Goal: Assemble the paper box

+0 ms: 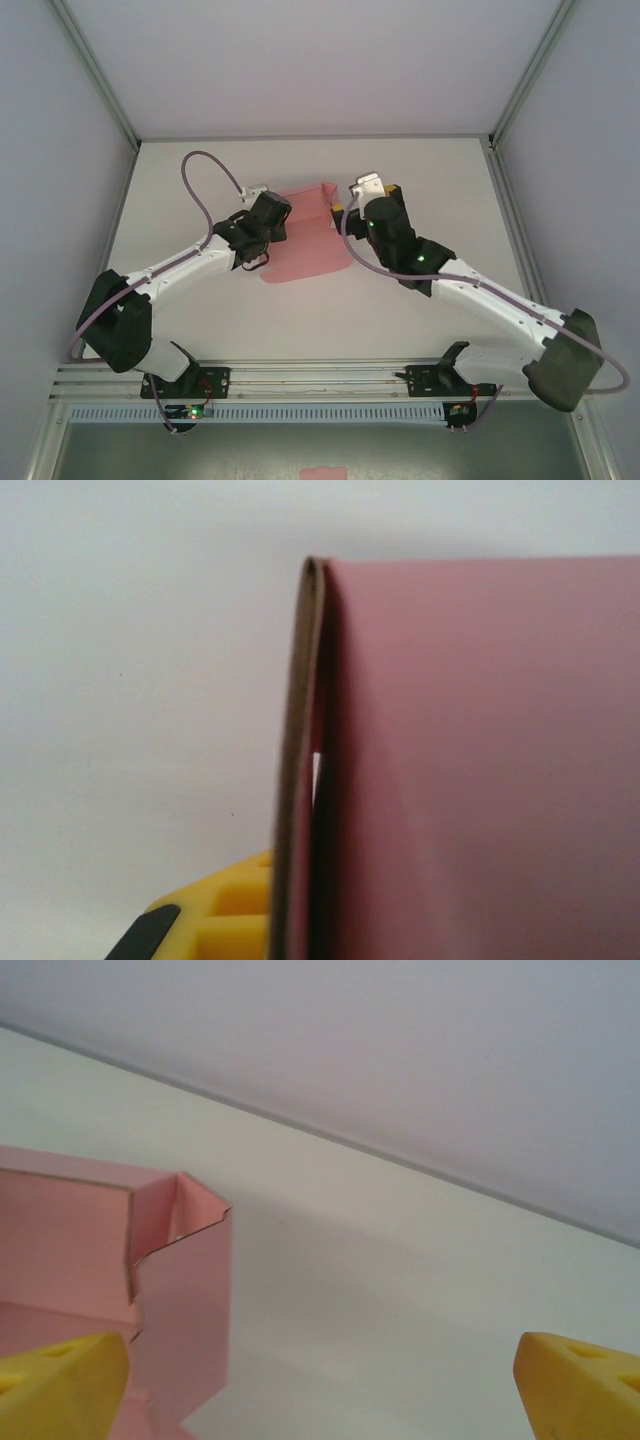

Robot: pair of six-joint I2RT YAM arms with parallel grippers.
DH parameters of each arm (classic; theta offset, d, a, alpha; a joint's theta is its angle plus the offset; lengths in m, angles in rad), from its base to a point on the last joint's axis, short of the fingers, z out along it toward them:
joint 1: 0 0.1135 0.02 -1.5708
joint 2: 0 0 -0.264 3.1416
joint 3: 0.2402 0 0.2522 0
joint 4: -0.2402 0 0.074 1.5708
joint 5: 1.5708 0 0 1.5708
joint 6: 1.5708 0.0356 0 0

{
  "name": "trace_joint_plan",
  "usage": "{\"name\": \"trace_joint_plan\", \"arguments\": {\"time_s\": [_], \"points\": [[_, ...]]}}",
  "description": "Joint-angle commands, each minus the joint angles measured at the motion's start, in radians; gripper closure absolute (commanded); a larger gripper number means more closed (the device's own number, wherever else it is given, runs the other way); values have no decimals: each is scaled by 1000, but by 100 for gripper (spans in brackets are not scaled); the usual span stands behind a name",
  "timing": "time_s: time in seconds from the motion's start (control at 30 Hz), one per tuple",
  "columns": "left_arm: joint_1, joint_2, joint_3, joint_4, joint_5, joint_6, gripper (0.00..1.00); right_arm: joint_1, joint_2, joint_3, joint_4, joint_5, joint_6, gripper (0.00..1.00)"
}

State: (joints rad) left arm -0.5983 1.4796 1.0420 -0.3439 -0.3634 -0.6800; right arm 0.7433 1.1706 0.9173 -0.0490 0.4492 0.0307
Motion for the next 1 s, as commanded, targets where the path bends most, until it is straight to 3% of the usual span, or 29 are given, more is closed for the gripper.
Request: {"name": "trace_joint_plan", "arguments": {"time_s": [0.0, 0.13, 0.23, 0.33, 0.4, 0.57, 0.7, 0.87, 0.97], "points": [[2, -16, -3, 26, -3, 27, 100, -70, -61, -49, 6, -210, 55, 2], [2, -50, -49, 96, 36, 65, 100, -301, -115, -109, 75, -614, 159, 7], [3, -92, -107, 196, 90, 87, 100, -434, -92, -155, 216, -881, 219, 18], [2, -120, -125, 215, 94, 102, 100, -495, -11, -134, 275, -1166, 240, 27], [2, -129, -123, 211, 99, 115, 100, -492, 48, -91, 244, -1265, 203, 31], [1, -145, -128, 225, 117, 128, 100, -470, 173, 5, 167, -1405, 111, 45], [2, -134, -118, 208, 99, 125, 100, -412, 196, 34, 113, -1451, 16, 46], [3, -111, -105, 201, 99, 120, 100, -344, 241, 92, -10, -1369, -51, 47], [1, -104, -100, 208, 115, 117, 100, -301, 270, 121, -32, -1244, -37, 48]]}}
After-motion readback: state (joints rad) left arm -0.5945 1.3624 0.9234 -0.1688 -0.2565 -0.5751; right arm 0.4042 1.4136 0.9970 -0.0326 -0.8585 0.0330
